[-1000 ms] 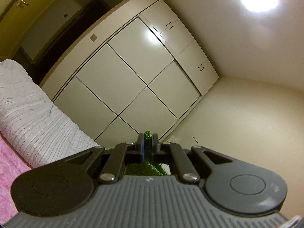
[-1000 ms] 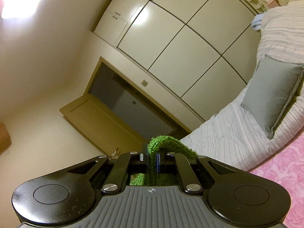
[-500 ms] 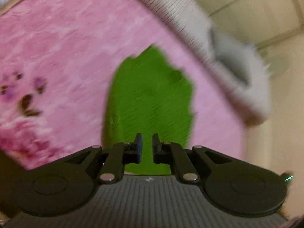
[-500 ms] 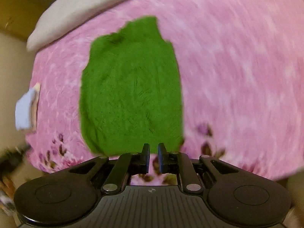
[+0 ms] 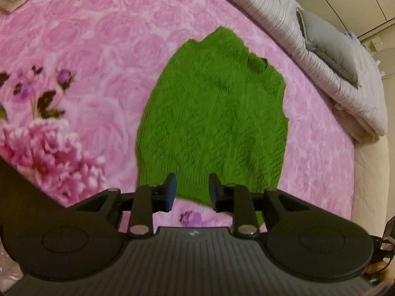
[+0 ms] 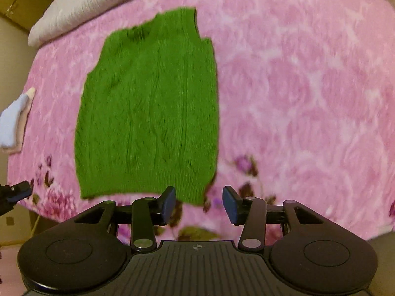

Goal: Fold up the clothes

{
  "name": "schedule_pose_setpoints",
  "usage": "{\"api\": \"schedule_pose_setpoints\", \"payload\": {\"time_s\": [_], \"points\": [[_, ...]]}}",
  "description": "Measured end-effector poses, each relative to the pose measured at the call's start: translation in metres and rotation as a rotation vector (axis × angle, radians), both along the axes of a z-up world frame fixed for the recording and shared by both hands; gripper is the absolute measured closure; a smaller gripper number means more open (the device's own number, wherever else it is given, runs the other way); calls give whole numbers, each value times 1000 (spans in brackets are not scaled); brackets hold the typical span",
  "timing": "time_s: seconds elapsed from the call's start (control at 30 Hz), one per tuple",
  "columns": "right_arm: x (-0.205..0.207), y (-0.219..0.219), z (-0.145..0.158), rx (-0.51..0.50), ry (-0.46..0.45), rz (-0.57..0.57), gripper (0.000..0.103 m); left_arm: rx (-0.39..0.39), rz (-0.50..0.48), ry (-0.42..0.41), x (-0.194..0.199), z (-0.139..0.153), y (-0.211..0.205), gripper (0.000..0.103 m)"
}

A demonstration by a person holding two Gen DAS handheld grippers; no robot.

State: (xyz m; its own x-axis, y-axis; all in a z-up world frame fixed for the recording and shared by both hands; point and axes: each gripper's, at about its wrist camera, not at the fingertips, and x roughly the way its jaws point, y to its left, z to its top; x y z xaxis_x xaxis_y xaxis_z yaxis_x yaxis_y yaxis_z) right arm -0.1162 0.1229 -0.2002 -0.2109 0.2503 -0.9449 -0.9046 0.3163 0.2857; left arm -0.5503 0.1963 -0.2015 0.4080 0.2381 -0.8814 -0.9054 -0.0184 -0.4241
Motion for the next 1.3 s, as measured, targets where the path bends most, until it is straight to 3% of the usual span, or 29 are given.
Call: {"api": "schedule_pose_setpoints", "payload": {"time_s": [0.27,0.47,0.6,0.7,0.93,1.3], "points": [[14,5,12,74,-36,30,57,65,-67,10,22,10,21,78],[4,49,6,93,-96,44,57,93,-197,-1,52,-5,96,76],[-5,91,-7,87,-147,-25,57,60,-293,-8,72,-28,153,76],[-7,123,-9,132,-124,-63,57,72,-329,-5,86,-34,193,75],[-10,205,-27,154,-136,-23,57,79,-348,9,117,-58,275,73],[19,318,-104,125,-136,116,57,102,-304,41,165,-112,375,69]]}}
